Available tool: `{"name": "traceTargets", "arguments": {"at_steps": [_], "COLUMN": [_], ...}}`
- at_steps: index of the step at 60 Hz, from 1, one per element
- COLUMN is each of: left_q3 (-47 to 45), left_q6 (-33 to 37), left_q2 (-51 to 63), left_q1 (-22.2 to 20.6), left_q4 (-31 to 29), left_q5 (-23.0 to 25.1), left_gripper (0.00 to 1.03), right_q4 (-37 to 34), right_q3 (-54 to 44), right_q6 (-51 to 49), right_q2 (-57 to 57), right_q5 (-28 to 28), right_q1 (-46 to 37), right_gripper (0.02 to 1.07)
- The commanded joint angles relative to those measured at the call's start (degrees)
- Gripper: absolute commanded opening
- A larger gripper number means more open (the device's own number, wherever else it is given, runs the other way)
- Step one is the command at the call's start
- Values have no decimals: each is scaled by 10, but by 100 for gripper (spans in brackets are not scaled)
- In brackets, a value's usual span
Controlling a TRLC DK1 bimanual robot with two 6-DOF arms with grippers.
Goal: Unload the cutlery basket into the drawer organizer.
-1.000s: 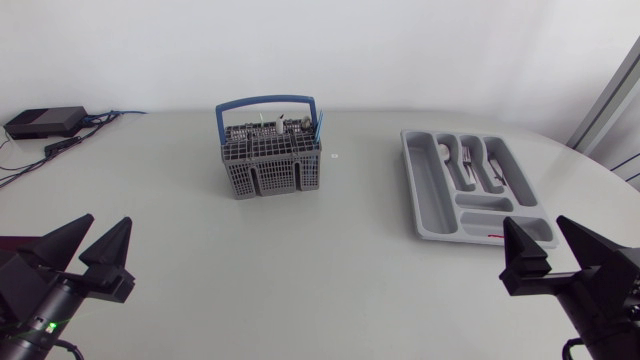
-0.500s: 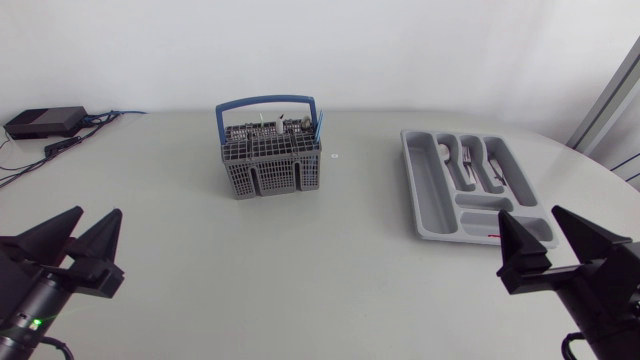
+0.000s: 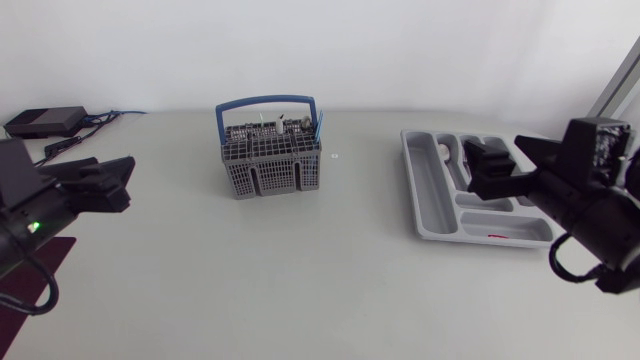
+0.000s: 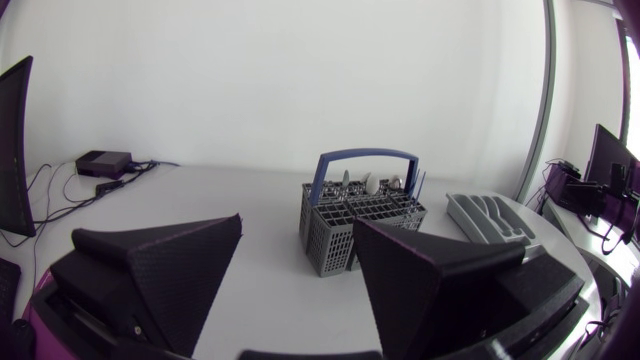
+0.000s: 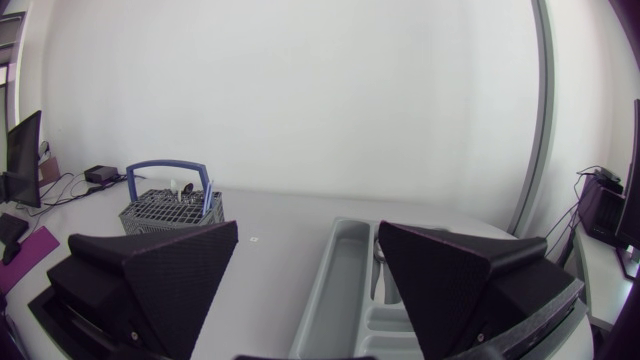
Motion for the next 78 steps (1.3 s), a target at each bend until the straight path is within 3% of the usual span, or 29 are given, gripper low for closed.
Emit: {"name": "traceTargets", "arguments": {"at_steps": [1,11,21,27,31,38,45,50,54,61,75,78], "left_q3": [45,98,178,235,263,301,336,387,416,460,491,502], "left_q6": [-12,1,34,104,169,225,232,242,242,233,207,204], "left_q2": [63,141,262,340,377,421,474,536,570,623,685,694], "left_q1": [-3,1,-7,-12,-28,-47,-53,-51,-49,-44,-47,-49], "left_q4": [-10,-26,-79,-104,-107,-105,-85,-85,-84,-74,-5,-3], "left_q5": [1,1,0,-1,-29,-42,-34,7,14,39,37,36], "left_gripper": [95,94,93,93,93,94,94,93,92,84,77,70], "right_q4": [-19,-68,-91,-99,-104,-109,-120,-122,-124,-126,-129,-135], "right_q3": [47,122,187,209,216,211,207,203,200,198,223,239], "right_q6": [5,-23,-23,-23,-23,-24,-32,-32,-32,-32,-32,-32], "right_q2": [54,155,262,301,315,323,323,317,314,316,354,372], "right_q5": [6,4,0,0,-2,-9,-11,-14,-15,-16,-15,-15], "right_q1": [14,32,49,57,57,57,58,58,58,61,93,100], "right_gripper": [103,103,102,102,102,102,102,102,102,102,102,102]}}
